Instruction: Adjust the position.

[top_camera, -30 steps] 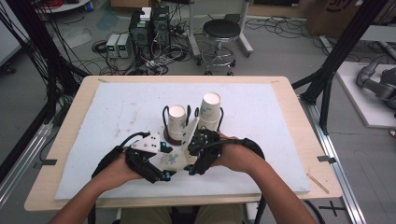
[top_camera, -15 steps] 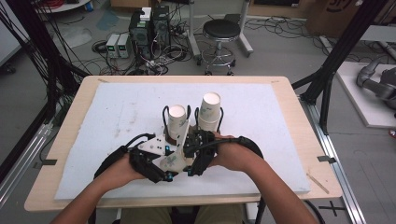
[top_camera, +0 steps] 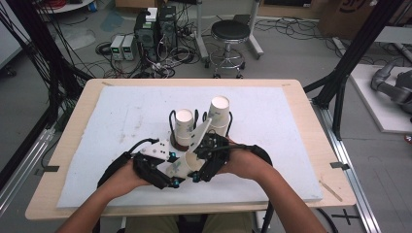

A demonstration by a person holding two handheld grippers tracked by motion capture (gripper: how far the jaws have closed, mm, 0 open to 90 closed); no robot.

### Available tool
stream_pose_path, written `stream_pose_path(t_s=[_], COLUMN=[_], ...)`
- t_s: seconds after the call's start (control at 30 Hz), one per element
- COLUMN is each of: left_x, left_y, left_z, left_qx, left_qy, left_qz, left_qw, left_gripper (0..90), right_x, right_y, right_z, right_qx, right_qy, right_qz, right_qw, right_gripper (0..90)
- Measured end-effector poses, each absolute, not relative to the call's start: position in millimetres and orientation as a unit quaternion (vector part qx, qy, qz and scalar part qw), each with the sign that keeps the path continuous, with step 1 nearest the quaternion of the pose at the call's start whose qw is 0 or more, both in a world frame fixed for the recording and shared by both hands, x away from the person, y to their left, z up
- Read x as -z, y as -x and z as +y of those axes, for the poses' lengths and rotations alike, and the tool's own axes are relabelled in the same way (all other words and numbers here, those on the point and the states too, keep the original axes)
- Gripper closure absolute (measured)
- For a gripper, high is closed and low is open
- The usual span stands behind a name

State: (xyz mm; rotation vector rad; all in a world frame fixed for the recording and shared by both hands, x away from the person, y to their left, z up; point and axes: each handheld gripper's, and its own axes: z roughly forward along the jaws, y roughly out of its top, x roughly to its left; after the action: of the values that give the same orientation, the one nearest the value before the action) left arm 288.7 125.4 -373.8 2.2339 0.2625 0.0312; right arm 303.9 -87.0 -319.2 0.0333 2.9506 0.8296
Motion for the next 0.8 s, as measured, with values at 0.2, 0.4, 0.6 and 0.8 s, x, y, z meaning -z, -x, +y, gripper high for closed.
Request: stream_pose_path(t_s=[0.2,0.4,0.6,0.8], left_x=[385,394,402,405], left_y=[-291,-294,-294,-291], left_z=[142,165,186,203], left_qx=[-0.01,-0.023,-0.049,-0.08], left_qy=[-0.868,-0.824,-0.785,-0.76], left_qz=[0.142,0.187,0.218,0.233], left_qw=[0.476,0.535,0.578,0.601], left_gripper=[33.6,33.1,32.3,32.1], right_x=[325,337,346,361], right_y=[-311,-311,-306,-303], right_z=[-117,-150,-175,-196], right_qx=[-0.382,-0.435,-0.455,-0.468], right_qy=[-0.075,-0.133,-0.171,-0.207], right_qz=[0.921,0.89,0.872,0.855], right_qw=[0.014,0.021,0.055,0.085], right_gripper=[21.1,21.1,21.1,21.2])
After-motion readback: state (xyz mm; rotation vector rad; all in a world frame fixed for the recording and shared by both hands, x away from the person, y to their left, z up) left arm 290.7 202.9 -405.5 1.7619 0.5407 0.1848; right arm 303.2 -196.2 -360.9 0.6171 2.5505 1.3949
